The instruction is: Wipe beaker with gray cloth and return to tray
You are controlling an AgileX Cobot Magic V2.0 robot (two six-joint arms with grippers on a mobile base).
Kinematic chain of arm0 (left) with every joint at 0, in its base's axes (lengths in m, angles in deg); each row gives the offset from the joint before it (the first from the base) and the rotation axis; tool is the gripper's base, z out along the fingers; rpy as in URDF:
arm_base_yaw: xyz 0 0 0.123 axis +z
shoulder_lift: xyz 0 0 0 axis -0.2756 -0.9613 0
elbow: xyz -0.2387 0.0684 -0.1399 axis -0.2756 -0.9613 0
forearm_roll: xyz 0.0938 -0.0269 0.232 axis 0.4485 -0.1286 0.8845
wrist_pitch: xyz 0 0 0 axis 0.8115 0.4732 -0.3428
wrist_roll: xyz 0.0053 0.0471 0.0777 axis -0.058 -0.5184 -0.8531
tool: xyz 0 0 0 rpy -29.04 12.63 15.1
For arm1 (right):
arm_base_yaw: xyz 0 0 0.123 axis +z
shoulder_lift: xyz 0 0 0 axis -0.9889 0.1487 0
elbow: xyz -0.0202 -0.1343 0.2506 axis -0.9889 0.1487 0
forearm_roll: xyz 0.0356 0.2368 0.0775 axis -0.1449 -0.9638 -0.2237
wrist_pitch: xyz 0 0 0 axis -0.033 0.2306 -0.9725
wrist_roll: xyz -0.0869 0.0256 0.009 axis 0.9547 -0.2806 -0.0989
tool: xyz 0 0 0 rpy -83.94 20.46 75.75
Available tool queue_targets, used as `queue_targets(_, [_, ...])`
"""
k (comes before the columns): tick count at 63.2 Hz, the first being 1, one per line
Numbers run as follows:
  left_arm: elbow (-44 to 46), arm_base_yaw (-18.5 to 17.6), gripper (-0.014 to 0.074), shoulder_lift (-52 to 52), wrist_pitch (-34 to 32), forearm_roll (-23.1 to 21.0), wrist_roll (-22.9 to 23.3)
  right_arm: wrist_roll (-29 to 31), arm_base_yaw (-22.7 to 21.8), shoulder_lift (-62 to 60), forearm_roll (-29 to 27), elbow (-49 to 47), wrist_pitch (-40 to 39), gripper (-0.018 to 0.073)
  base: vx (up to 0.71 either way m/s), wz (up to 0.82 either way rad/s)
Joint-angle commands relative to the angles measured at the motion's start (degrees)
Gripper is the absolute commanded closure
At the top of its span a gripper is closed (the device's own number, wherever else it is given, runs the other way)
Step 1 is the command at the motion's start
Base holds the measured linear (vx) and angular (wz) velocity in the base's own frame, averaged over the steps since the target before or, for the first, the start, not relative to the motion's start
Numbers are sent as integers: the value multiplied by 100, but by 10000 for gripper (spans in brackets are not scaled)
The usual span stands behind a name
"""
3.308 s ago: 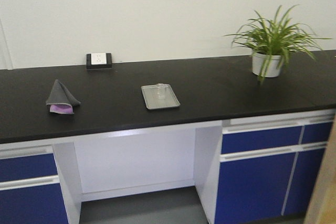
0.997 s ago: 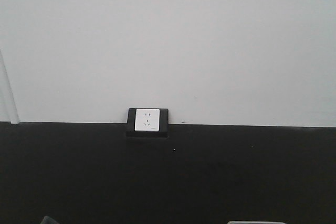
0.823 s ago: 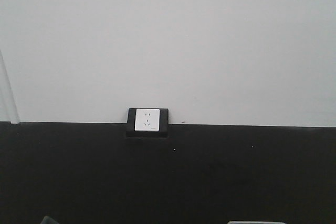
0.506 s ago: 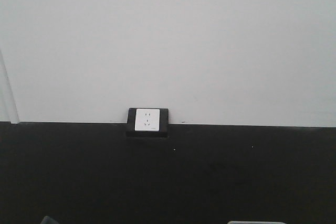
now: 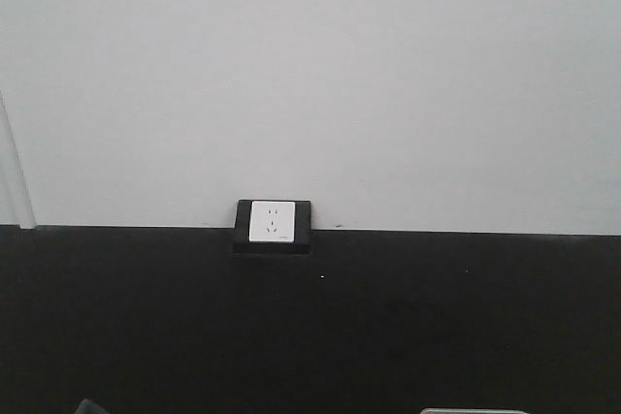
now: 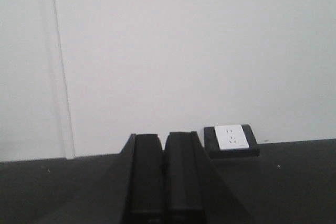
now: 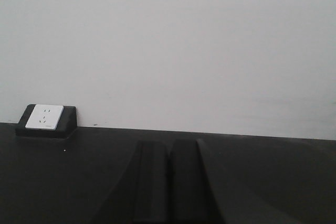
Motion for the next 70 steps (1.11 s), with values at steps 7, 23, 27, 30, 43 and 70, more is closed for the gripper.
queue_targets(7, [1180, -6, 596, -1120, 209, -16, -233, 2, -2, 1166, 106, -998, -205, 566, 0, 0])
queue_targets(23, [1225, -6, 472, -2332, 536, -16, -233, 2, -2, 2260, 106, -1049, -168, 515, 0, 0])
queue_targets(27, [1225, -6, 395, -2652, 709, -16, -233, 2, -2, 2478, 106, -1049, -174, 475, 0, 0])
queue_targets(30, [1225, -6, 334, -2892, 778, -16, -233, 2, -2, 2623, 106, -1049, -174, 439, 0, 0])
queue_targets(43, [1225, -6, 60, -3838, 595, -164, -4, 2, -2, 2968, 106, -1049, -169, 175, 0, 0])
queue_targets(70, [3168, -639, 4, -6685, 1617, -280, -375, 2, -2, 2998, 106, -1049, -173, 5, 0, 0])
